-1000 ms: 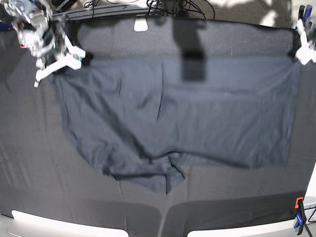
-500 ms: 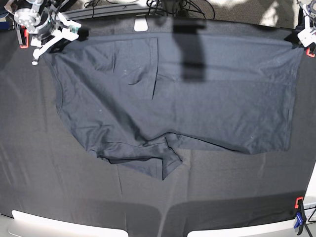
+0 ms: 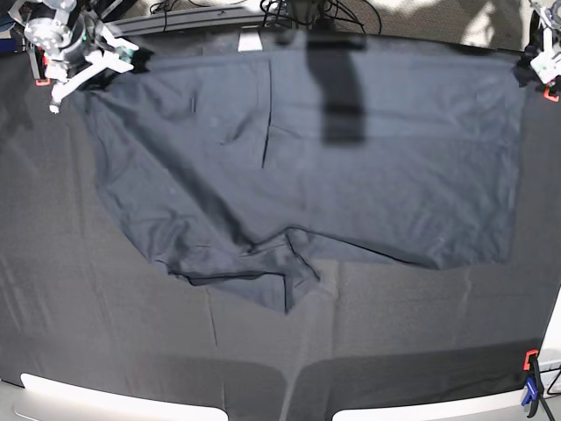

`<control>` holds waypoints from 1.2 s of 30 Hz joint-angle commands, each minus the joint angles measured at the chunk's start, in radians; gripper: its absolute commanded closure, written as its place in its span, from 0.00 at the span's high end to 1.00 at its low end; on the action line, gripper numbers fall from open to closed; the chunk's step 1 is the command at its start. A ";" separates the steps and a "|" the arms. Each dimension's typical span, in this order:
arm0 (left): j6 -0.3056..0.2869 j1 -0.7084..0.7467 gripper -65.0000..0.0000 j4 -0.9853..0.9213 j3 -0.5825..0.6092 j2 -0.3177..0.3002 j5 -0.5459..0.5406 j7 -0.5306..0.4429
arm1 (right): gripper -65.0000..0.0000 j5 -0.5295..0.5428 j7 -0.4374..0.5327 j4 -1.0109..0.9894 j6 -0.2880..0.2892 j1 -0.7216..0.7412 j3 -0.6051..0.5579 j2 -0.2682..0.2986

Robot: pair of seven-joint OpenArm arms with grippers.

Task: Layout the t-shirt on the table in an organized manner, then fold the t-shirt properly
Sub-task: 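Grasp the shirt corners with both grippers and pull the shirt taut, then lower both grippers along the shirt sides toward the hem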

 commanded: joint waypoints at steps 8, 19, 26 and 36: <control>0.009 0.008 0.38 0.085 -0.013 -0.019 -0.044 0.088 | 0.17 0.063 -0.006 0.180 0.005 0.000 0.009 0.069; 0.089 -0.029 0.38 0.204 -0.013 -0.016 -0.230 0.167 | 0.17 0.156 0.126 0.263 -0.056 0.041 0.127 -0.005; 0.114 -0.243 0.38 0.138 -0.013 0.034 -0.472 0.172 | 0.49 0.369 0.134 0.210 -0.055 0.229 0.234 -0.163; 0.109 -0.733 0.38 -0.242 -0.010 0.209 -0.739 0.326 | 0.53 0.510 0.155 -0.068 -0.045 0.545 0.237 -0.399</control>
